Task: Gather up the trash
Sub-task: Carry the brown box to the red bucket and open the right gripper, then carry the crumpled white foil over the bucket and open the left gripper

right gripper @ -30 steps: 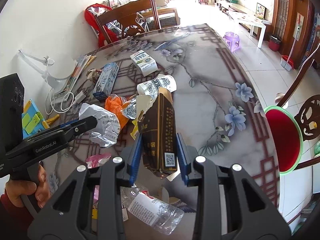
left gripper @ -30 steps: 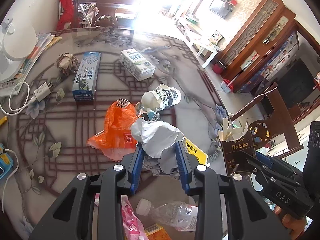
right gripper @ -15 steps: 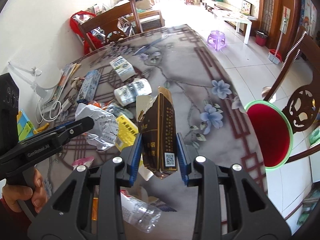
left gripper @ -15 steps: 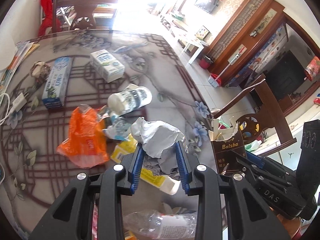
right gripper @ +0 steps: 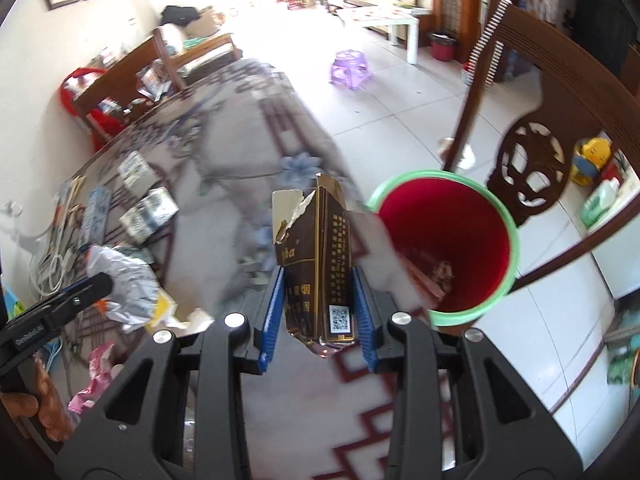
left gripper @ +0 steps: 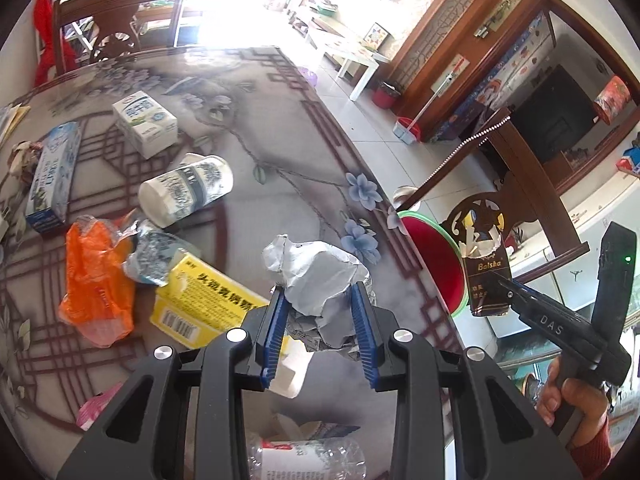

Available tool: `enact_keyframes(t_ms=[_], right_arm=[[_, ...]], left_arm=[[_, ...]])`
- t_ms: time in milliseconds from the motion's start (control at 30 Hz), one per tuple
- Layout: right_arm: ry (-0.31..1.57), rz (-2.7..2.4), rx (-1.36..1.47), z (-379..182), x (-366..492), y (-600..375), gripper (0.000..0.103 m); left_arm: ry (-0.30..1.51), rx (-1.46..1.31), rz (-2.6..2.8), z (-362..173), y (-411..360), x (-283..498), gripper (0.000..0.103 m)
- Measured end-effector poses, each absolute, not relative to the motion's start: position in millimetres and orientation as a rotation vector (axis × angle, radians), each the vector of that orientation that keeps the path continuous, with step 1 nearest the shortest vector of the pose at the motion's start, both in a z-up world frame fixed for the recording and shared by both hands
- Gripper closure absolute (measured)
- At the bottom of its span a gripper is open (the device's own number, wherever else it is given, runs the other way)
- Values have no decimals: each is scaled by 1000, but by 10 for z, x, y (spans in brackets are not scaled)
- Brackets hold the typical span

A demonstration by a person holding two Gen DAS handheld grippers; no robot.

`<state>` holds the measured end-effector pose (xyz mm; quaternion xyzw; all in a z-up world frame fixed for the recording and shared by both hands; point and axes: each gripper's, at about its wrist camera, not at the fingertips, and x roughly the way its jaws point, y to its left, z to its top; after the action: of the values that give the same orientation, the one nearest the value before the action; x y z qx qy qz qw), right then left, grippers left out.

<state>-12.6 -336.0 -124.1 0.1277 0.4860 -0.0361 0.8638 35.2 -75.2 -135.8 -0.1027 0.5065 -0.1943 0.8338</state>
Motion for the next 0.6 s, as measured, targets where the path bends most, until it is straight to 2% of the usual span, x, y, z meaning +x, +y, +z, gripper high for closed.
enact_keyframes(t_ms=[467, 500, 567, 600], right_arm=[[1012, -254, 331, -1398, -165, -4166, 68], [1000, -265, 327, -1384, -145, -4185, 65], [981, -302, 327, -1347, -119, -4251, 29], [964, -317, 328, -1314, -120, -4276, 27]], left_arm=[[1101, -168, -441, -1412, -1104, 457, 73], [1103, -164, -445, -1412, -1130, 461, 73], [1104, -151, -457, -1429, -1193, 469, 73], [1105, -143, -461, -1438, -1229, 477, 73]])
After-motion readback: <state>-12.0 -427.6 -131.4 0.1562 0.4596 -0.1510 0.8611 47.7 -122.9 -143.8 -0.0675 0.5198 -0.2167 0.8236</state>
